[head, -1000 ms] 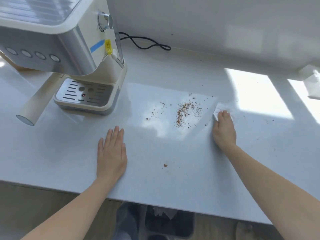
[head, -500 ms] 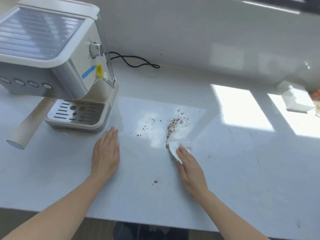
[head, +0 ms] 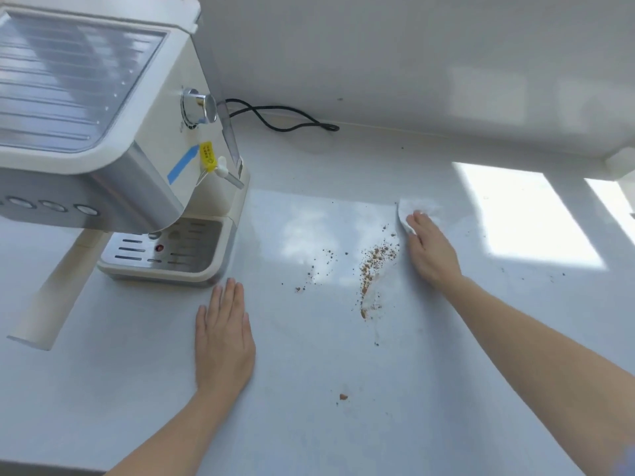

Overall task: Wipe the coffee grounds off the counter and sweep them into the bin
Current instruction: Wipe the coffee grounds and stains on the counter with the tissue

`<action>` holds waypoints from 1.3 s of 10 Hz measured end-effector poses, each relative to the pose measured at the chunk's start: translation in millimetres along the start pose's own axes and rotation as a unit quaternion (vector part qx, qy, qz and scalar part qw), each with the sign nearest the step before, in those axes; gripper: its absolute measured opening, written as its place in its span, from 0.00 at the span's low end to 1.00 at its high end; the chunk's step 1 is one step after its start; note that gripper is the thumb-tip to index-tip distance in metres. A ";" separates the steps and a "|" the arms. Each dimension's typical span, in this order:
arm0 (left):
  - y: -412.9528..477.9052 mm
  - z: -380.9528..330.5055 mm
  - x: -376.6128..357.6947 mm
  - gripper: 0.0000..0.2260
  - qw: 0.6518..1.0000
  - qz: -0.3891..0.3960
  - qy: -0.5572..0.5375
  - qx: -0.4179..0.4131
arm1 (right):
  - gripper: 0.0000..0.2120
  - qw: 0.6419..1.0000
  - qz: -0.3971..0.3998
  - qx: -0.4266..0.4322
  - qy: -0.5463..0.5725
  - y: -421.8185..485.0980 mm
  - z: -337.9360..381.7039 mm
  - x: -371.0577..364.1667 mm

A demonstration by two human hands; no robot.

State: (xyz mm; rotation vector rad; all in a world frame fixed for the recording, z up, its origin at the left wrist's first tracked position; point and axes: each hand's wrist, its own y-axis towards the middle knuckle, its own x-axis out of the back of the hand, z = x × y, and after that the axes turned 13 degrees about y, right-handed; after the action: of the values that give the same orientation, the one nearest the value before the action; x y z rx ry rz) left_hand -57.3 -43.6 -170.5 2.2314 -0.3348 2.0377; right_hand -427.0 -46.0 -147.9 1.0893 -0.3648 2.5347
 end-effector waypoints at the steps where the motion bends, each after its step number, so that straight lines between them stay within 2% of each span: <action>1: -0.2 -1.0 0.1 0.24 1.000 -0.002 0.003 -0.001 | 0.20 0.996 0.045 0.073 -0.007 -6.9 8.8 -13.9; 4: -2.6 -3.1 3.9 0.23 1.000 0.010 -0.012 0.002 | 0.20 0.970 0.160 0.180 0.025 -103.7 25.2 -36.3; 7: -2.7 -2.5 5.0 0.22 1.000 0.005 -0.011 0.000 | 0.21 0.960 0.204 0.181 0.057 -175.8 34.4 -54.8; 8: -2.2 -2.6 6.0 0.22 1.000 0.002 -0.018 -0.003 | 0.20 0.962 0.205 0.152 0.100 -185.0 40.7 -54.8; 9: -2.0 -1.3 6.6 0.22 1.000 0.000 -0.023 0.002 | 0.19 0.953 0.168 0.058 0.244 -185.9 49.8 -52.4; 10: -2.2 -0.2 6.1 0.23 1.000 0.003 -0.020 0.000 | 0.20 0.942 0.062 0.029 0.329 -172.4 52.2 -41.6; 11: -1.4 -1.9 5.9 0.23 1.000 0.004 -0.019 -0.002 | 0.19 0.942 -0.034 0.022 0.333 -146.3 39.8 -22.2; 12: -1.5 -2.4 7.4 0.23 1.000 0.003 -0.025 0.000 | 0.19 0.958 -0.068 -0.017 0.276 -125.8 18.6 -11.3; 13: -2.8 -2.2 7.3 0.23 1.000 0.004 -0.026 -0.002 | 0.19 0.986 -0.013 -0.007 0.167 -117.7 8.6 -15.8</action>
State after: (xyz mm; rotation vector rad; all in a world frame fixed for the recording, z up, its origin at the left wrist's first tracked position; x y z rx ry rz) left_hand -58.2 -41.0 -162.9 2.2879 -0.3505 1.9841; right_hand -362.0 53.6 -142.8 0.6396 -0.2729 2.6236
